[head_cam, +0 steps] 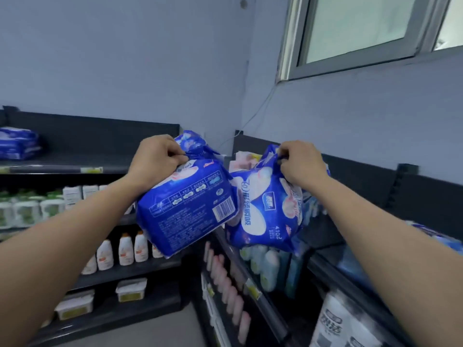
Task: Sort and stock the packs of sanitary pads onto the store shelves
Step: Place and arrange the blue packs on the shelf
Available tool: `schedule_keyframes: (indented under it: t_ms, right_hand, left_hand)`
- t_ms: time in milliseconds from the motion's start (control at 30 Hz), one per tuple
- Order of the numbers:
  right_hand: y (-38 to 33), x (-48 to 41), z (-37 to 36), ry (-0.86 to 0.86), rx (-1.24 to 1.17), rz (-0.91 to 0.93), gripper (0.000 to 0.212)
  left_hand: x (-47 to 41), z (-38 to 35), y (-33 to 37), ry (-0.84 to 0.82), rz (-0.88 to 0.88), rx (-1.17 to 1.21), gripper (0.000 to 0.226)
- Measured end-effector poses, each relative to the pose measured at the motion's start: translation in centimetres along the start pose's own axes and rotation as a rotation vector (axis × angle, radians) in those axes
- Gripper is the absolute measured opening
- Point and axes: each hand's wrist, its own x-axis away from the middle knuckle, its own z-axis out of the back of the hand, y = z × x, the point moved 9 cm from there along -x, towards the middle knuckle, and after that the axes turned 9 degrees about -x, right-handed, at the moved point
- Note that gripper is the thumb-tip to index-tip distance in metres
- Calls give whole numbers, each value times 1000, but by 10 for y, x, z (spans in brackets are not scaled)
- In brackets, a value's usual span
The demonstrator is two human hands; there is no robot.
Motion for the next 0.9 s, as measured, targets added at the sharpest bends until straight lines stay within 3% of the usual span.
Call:
schedule_keyframes:
  t_ms: [367, 900]
  right_hand:
    - [-97, -82, -200, -250, -126, 173, 15]
    - [-183, -242, -423, -427, -326, 398, 16]
  left_hand:
    - [-25, 4, -187, -72, 165, -202, 11]
    - [-112, -35, -363, -26, 305, -391, 10]
